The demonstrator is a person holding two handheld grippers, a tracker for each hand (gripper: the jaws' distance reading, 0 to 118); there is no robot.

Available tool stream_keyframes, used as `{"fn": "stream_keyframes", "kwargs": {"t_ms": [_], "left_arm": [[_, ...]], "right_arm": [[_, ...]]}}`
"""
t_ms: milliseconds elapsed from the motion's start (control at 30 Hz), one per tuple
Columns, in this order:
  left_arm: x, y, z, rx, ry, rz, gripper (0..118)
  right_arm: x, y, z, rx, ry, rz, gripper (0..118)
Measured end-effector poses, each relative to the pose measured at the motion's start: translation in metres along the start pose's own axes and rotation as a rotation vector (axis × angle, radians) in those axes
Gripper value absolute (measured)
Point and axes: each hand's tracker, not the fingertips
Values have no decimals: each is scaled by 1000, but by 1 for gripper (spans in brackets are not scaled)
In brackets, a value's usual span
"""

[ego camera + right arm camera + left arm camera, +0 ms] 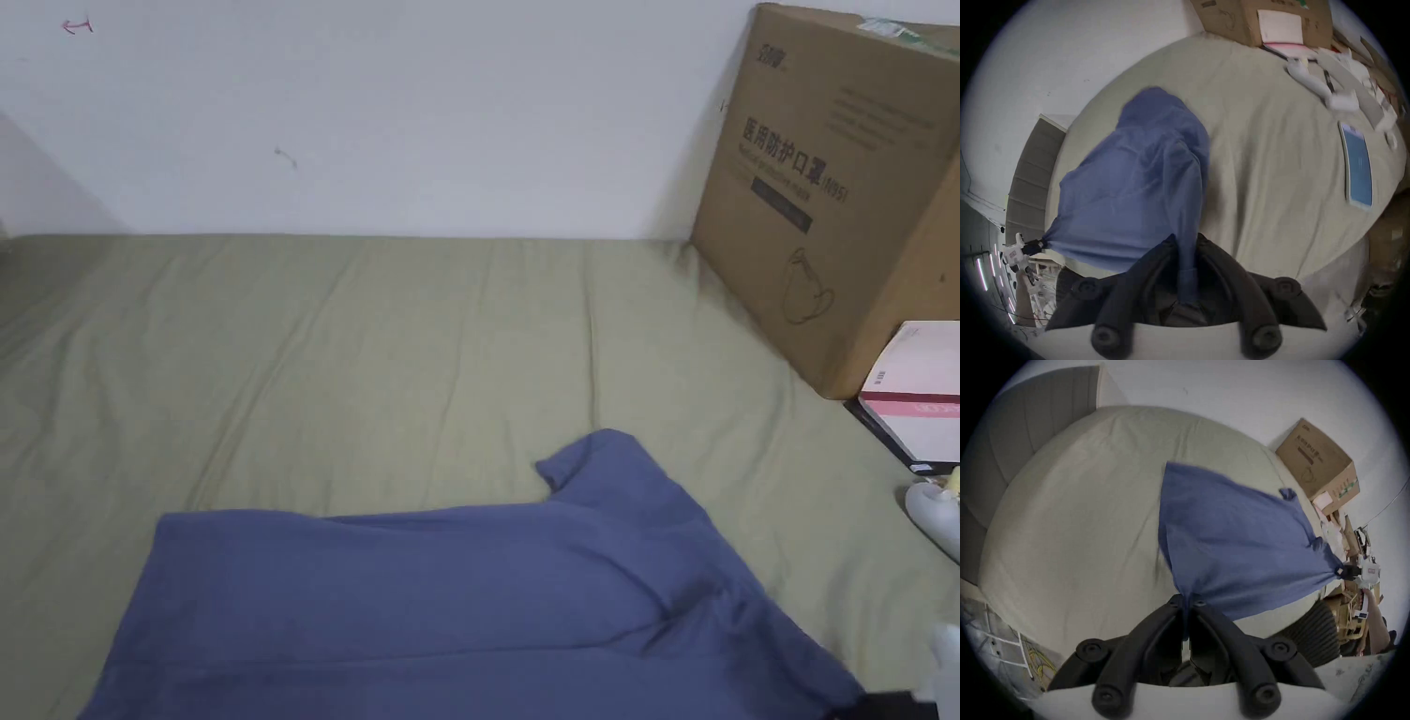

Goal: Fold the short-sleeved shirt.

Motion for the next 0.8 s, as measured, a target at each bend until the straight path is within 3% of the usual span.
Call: {"fn": "stream_keyframes", "kwargs": {"t_ms": [133, 167, 200, 233, 267, 400, 567, 600, 633, 667, 700, 733, 800], "left_arm": [[4, -18, -14, -26, 23, -40, 10], [6, -18, -13, -19, 51, -63, 25], [8, -17, -10, -4, 88, -78, 54], [9, -15, -6, 4, 95, -82, 96], [10, -13, -2, 22, 90, -77, 105], [18, 5, 29, 154, 2, -6, 102], [58, 31, 63, 310, -13, -38, 101], [66, 37, 67, 326, -11, -44, 96], [72, 42, 70, 345, -19, -46, 76], [77, 47, 71, 359, -29, -49, 44], [81, 51, 69, 375, -62, -58, 6], [86, 56, 64, 386, -80, -66, 0], [93, 63, 60, 404, -63, -74, 0]], "right_arm": [[2, -13, -11, 12, -50, -101, 17], [-1, -14, -9, 15, -71, -105, 35], [2, -8, -8, 6, -121, -84, 68], [-2, -7, -4, 2, -159, -56, 105], [-7, -6, 2, 15, -185, -25, 113], [-31, 8, 24, 87, -221, 135, 113], [-76, 16, 50, 249, -70, 165, 113], [-89, 18, 51, 275, -34, 170, 110], [-96, 21, 52, 295, -8, 180, 100], [-104, 24, 52, 315, 20, 198, 74], [-112, 26, 53, 358, 43, 223, 29], [-128, 24, 53, 414, 43, 232, 0], [-144, 28, 47, 436, 33, 264, 0]]}}
